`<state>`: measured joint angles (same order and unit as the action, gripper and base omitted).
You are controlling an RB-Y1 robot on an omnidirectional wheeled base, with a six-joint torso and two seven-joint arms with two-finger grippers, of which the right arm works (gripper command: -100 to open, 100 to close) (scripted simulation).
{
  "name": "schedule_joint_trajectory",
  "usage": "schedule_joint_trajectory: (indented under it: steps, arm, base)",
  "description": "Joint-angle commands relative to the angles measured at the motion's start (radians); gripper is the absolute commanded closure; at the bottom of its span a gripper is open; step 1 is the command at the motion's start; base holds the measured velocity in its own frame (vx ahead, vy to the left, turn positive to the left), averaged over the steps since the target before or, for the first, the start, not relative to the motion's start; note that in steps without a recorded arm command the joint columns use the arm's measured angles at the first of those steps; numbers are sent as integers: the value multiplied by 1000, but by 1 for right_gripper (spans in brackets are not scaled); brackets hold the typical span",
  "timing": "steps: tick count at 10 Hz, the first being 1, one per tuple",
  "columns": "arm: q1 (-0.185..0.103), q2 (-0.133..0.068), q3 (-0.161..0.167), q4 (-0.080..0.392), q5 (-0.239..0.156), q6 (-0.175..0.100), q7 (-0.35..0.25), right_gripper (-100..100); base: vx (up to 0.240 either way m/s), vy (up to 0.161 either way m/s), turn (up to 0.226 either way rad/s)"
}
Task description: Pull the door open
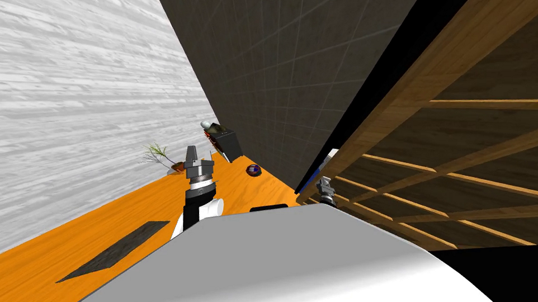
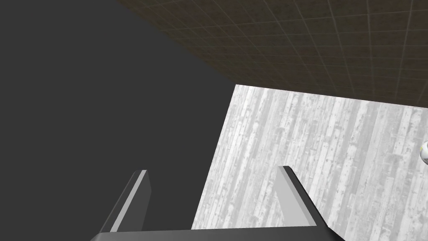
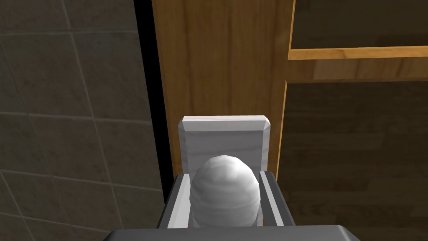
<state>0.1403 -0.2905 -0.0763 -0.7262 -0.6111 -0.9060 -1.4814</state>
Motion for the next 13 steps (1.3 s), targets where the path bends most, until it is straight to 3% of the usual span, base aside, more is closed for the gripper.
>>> schedule_joint_trajectory:
  steps: [1, 5, 7, 8, 13]
  arm:
    - [15, -5, 19, -22, 10, 6, -13, 100]
    - [30, -24, 76, -49, 43, 9, -57, 100]
    - [27, -26, 77, -44, 44, 8, -59, 100]
    - [39, -34, 104, -52, 60, 3, -77, 100]
    - [67, -63, 168, -79, 100, -19, -125, 100]
  base:
    - [-233, 24, 77]
    - [-219, 37, 66]
    - [-206, 21, 41]
    - [-165, 7, 65]
    - [-239, -4, 68]
